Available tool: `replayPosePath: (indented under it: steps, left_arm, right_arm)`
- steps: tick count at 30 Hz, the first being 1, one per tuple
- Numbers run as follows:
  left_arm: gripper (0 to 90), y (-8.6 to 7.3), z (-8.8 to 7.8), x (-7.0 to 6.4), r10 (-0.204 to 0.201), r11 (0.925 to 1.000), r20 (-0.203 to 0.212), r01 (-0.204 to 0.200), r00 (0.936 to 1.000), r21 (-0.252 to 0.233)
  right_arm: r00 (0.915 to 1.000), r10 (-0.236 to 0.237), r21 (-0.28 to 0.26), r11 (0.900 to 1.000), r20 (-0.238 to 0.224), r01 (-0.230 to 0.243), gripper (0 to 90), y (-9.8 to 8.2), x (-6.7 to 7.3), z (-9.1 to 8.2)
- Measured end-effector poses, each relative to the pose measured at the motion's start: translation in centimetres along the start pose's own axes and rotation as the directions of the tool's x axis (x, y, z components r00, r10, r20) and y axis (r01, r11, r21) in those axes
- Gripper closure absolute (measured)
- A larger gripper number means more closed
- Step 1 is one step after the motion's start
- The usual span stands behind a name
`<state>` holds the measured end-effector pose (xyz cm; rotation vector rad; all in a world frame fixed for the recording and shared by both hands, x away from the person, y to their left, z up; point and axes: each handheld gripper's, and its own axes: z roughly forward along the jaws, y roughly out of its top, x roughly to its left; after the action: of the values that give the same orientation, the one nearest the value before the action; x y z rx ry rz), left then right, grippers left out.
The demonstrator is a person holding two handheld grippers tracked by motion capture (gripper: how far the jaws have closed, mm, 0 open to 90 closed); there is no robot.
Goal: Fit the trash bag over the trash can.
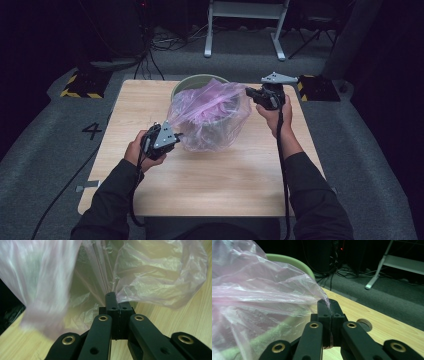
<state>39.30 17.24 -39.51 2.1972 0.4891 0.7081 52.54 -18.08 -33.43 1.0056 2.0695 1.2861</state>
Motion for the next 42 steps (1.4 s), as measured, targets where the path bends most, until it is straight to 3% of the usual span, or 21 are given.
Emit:
replayPosePath:
  steps: [3,5,8,12,13,15,18,22,24,26,27,30,32,36,38,39,40,42]
  left_arm:
    - [90.0,-0.6,0.2,0.1,0.001,0.9999,0.002,-0.001,1.0000,0.016]
    - [89.6,-1.2,-0.1,0.2,-0.002,1.0000,0.013,0.002,0.9999,-0.008]
    - [64.9,-1.7,-1.0,0.4,-0.053,0.9978,0.007,0.054,0.9986,-0.039]
    - [35.1,-2.5,-2.5,0.5,-0.108,0.9902,0.040,0.111,0.9933,-0.085]
    - [31.1,-2.6,-2.9,0.5,-0.115,0.9889,0.049,0.119,0.9922,-0.089]
    - [24.7,-3.0,-3.9,0.4,-0.131,0.9841,0.018,0.133,0.9912,-0.118]
    - [21.9,-3.3,-5.4,0.6,-0.165,0.9709,0.006,0.163,0.9863,-0.175]
    - [21.2,-2.7,-7.2,1.2,-0.193,0.9533,-0.033,0.179,0.9807,-0.243]
    - [21.2,-2.0,-7.7,1.8,-0.200,0.9484,-0.063,0.177,0.9778,-0.263]
    - [21.5,-1.1,-8.1,2.7,-0.204,0.9382,-0.054,0.180,0.9774,-0.296]
    - [22.0,-0.7,-8.0,3.0,-0.205,0.9382,-0.049,0.182,0.9775,-0.294]
    - [23.6,1.0,-7.2,4.1,-0.189,0.9436,-0.056,0.165,0.9804,-0.287]
    - [24.6,1.8,-6.2,4.8,-0.175,0.9572,-0.067,0.154,0.9823,-0.245]
    - [37.4,2.6,-4.1,5.7,-0.135,0.9779,-0.108,0.115,0.9849,-0.174]
    - [47.5,2.5,-3.0,6.2,-0.142,0.9796,-0.143,0.119,0.9795,-0.162]
    - [57.5,2.5,-2.7,6.4,-0.144,0.9806,-0.155,0.120,0.9773,-0.155]
    - [60.3,2.4,-2.3,6.6,-0.143,0.9811,-0.167,0.118,0.9756,-0.154]
    - [71.0,2.2,-2.1,7.0,-0.157,0.9756,-0.147,0.131,0.9766,-0.176]
  right_arm:
    - [0.9998,-0.009,0.019,1.000,0.017,0.009,90.0,0.0,-0.1,0.7]
    - [1.0000,0.001,0.023,1.000,0.009,-0.001,90.0,-0.1,-0.2,1.0]
    - [0.9999,0.011,0.023,1.000,0.003,-0.011,90.0,-0.2,-0.3,1.3]
    - [1.0000,0.006,0.021,1.000,0.005,-0.006,90.0,-0.1,-0.3,1.4]
    - [1.0000,0.005,0.020,1.000,0.007,-0.005,90.0,-0.1,-0.3,1.3]
    - [1.0000,0.002,0.016,1.000,0.010,-0.002,90.0,0.0,-0.4,1.3]
    - [0.9999,0.006,0.009,1.000,0.009,-0.006,90.0,0.0,-0.4,1.3]
    - [1.0000,0.005,-0.003,1.000,0.006,-0.005,89.7,0.1,-0.4,1.3]
    - [1.0000,0.003,-0.008,1.000,0.005,-0.003,89.1,0.3,-0.4,1.2]
    - [1.0000,0.000,-0.016,1.000,0.001,0.000,88.8,0.5,-0.4,1.1]
    - [1.0000,-0.004,-0.015,1.000,0.001,0.004,88.7,0.6,-0.3,1.1]
    - [1.0000,-0.009,-0.015,1.000,0.002,0.009,88.7,0.8,-0.3,1.1]
    - [0.9999,-0.016,-0.015,1.000,0.000,0.016,88.8,0.9,-0.2,1.1]
    - [0.9996,-0.026,-0.016,1.000,0.000,0.026,88.8,1.1,-0.2,1.3]
    - [0.9996,-0.030,-0.016,0.999,0.000,0.030,88.8,1.3,-0.1,1.5]
    - [0.9994,-0.034,-0.013,0.999,0.003,0.034,88.8,1.4,-0.1,1.7]
    - [0.9989,-0.046,-0.010,0.999,0.008,0.046,88.7,1.4,0.0,1.8]
    - [0.9986,-0.053,0.005,0.999,0.007,0.053,88.8,1.5,0.1,2.3]
